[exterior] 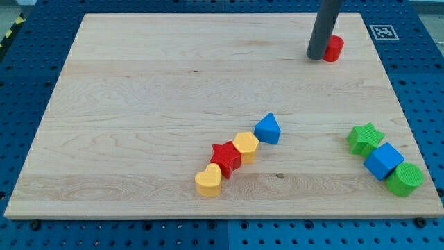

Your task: Push the red circle diagonally to the top right side of the blue triangle

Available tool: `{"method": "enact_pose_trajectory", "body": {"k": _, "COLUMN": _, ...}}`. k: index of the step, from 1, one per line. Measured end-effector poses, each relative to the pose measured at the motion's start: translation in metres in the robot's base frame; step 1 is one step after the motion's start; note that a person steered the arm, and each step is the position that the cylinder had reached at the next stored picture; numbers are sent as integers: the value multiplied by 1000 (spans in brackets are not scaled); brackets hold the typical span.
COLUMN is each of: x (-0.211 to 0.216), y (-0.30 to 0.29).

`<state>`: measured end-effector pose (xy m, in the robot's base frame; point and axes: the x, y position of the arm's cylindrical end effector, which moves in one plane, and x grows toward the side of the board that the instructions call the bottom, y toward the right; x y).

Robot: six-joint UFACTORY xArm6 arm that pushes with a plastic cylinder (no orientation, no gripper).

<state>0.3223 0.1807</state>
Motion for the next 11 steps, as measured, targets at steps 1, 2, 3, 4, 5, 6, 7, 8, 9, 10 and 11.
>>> {"method": "enact_pose_trajectory", "body": {"k": 1, "x": 0, "y": 19}}
{"method": "enact_pose_trajectory", "body": {"k": 2, "x": 3, "y": 34}}
{"method": "enact_pose_trajectory", "body": {"k": 3, "x": 16, "y": 36}}
{"method": "enact_pose_trajectory", "body": {"k": 4, "x": 25, "y": 52}}
{"method": "enact_pose_trajectory", "body": {"k": 5, "x": 25, "y": 75}}
{"method": "enact_pose_trajectory", "body": {"k": 6, "x": 25, "y": 75}}
{"method": "enact_pose_trajectory", "body": {"k": 7, "x": 8, "y": 74}}
{"method": "enact_pose_trajectory", "body": {"k": 8, "x": -15, "y": 70}}
{"method": "enact_pose_trajectory", "body": {"k": 9, "x": -19, "y": 70}}
{"method": "enact_pose_trajectory", "body": {"k": 10, "x": -18, "y": 59}}
{"method": "enact_pose_trajectory", "body": {"k": 11, "x": -18, "y": 34}}
